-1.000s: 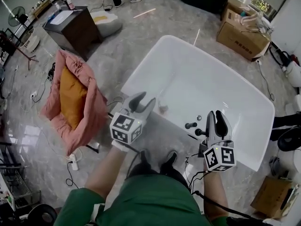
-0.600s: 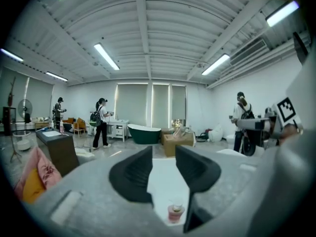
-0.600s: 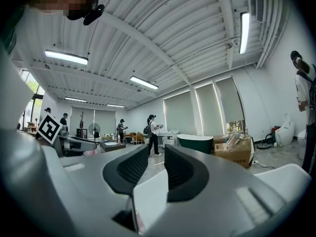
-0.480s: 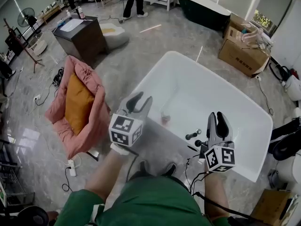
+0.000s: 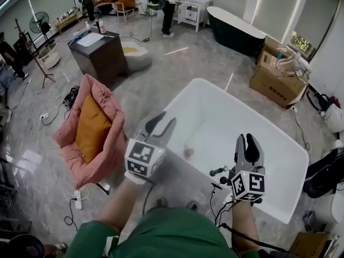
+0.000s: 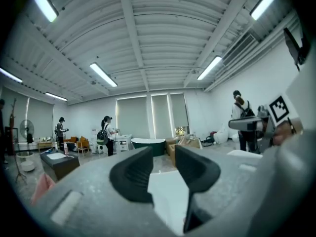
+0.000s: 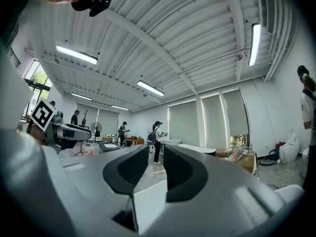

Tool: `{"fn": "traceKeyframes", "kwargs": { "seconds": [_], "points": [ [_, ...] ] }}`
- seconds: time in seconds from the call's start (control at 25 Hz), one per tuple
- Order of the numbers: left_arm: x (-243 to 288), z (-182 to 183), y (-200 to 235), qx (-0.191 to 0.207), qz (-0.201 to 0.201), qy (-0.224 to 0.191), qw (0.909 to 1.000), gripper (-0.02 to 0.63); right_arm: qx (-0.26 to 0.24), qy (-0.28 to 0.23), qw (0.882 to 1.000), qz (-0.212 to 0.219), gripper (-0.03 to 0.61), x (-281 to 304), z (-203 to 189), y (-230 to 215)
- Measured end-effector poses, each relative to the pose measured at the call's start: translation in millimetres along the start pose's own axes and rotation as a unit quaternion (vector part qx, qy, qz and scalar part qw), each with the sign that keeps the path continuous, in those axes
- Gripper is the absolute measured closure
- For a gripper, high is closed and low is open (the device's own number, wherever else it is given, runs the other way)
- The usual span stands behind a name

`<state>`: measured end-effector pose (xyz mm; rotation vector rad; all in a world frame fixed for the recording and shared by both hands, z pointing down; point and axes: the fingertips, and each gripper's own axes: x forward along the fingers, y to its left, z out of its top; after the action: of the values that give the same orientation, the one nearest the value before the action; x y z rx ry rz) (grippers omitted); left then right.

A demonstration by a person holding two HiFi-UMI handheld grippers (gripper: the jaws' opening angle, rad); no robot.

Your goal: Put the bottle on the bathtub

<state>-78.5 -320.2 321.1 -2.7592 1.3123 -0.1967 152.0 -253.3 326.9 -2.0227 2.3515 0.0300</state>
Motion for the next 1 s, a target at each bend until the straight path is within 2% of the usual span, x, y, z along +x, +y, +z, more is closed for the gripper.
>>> {"fn": "traceKeyframes", "kwargs": {
  "seconds": [0.2,1.0],
  "points": [
    [0.1,9.0,-0.3,0.012,0.005,-0.004,0.9999,0.48,-0.005,-0.016,1.0,0.009,0.485,4.5,12.8,-0.2],
    [8.7,3.6,-14.1,0.008,0.018,0.008,0.9998,0.486,0.0,-0.016,0.999,0.034,0.486,4.4,7.5,-13.9]
  ]
}}
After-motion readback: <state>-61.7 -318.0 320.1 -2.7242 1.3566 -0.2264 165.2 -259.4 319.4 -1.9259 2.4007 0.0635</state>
